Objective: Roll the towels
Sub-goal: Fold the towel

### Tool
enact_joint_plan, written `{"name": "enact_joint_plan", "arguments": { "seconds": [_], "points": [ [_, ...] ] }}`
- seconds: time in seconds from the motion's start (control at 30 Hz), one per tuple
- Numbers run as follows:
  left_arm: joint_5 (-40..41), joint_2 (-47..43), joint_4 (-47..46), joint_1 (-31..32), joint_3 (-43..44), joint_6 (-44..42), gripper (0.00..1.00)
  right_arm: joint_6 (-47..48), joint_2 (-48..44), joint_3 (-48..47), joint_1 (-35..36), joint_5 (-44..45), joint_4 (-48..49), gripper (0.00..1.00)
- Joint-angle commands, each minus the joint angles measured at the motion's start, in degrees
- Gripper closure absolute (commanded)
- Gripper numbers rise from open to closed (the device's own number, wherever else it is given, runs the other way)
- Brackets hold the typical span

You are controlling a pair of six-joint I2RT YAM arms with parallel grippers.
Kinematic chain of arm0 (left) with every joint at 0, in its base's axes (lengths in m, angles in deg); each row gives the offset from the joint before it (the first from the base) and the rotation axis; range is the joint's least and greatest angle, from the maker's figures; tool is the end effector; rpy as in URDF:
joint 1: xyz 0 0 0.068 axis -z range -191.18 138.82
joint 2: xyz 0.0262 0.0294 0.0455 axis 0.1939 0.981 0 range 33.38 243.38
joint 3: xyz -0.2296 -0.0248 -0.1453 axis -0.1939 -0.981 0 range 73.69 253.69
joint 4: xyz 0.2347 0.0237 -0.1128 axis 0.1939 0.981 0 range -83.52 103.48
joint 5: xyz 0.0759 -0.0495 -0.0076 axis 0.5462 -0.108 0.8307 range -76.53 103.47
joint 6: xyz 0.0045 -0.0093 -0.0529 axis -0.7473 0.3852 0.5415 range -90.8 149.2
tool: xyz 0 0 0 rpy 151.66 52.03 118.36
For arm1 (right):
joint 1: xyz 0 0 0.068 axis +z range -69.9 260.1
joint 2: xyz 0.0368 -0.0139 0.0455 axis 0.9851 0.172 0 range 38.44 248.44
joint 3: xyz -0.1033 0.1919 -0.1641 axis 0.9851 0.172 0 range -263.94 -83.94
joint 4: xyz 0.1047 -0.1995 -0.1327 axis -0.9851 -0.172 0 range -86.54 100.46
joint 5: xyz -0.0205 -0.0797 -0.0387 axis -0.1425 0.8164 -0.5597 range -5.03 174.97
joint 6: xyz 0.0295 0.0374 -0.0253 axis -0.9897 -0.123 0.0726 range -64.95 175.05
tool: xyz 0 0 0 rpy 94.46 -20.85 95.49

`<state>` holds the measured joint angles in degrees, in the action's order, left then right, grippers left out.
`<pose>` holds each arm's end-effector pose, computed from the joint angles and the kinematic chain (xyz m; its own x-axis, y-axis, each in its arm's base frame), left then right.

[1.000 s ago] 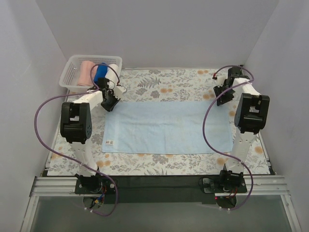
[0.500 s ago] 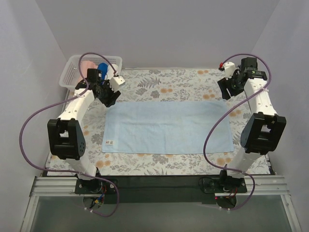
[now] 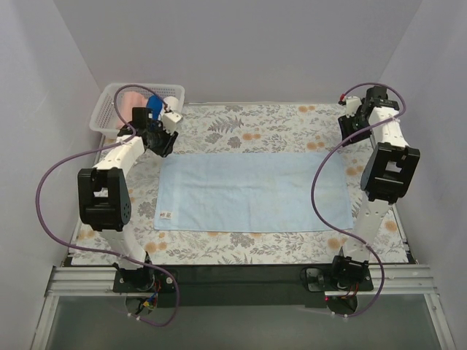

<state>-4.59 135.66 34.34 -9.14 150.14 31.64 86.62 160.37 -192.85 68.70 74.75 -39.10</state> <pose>0.3861 -0.0248 0.2317 -0.8139 -0.0115 -0.5809 0.1828 0.9440 -0.2748 0.4543 -0.0851 0.2439 -0.8012 -0.3641 -0.4748 -0.3582 0.9275 -0.1069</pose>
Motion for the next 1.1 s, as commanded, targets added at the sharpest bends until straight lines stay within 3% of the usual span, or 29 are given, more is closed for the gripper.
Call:
{"name": "enact_joint_plan", "arguments": {
  "seconds": [0.0, 0.3, 0.77, 0.8, 0.83, 1.0, 1.07],
  "points": [
    [-4.16, 0.20, -3.86, -1.95, 0.55, 5.81, 0.68, -2.48, 3.04, -5.00, -0.03, -0.59, -1.33, 0.60],
    [-7.78, 1.08, -4.92, -5.73, -0.86, 7.14, 0.62, -4.41, 10.34, -8.17, 0.15, -2.70, -1.15, 0.62],
    [-8.39, 1.87, -4.65, -7.49, -3.23, 7.23, 0.52, -5.47, 13.16, -3.96, 1.82, -2.61, 0.78, 0.65],
    [-8.39, 2.04, -4.65, -7.58, -3.32, 7.23, 0.52, -5.38, 13.07, -3.60, 1.91, -2.70, 0.87, 0.67],
    [-8.83, 3.35, -4.65, -7.67, -3.15, 7.84, 0.51, -5.12, 13.07, -3.08, 1.99, -3.05, 0.96, 0.78],
    [-8.57, 4.68, -5.97, -7.58, -3.32, 9.34, 0.51, -4.68, 12.37, -2.37, 1.99, -3.76, 0.96, 0.99],
    [-7.96, 5.38, -7.19, -7.67, -3.49, 10.56, 0.51, -4.42, 11.75, -2.02, 1.99, -4.02, 0.96, 0.99]
  ]
}}
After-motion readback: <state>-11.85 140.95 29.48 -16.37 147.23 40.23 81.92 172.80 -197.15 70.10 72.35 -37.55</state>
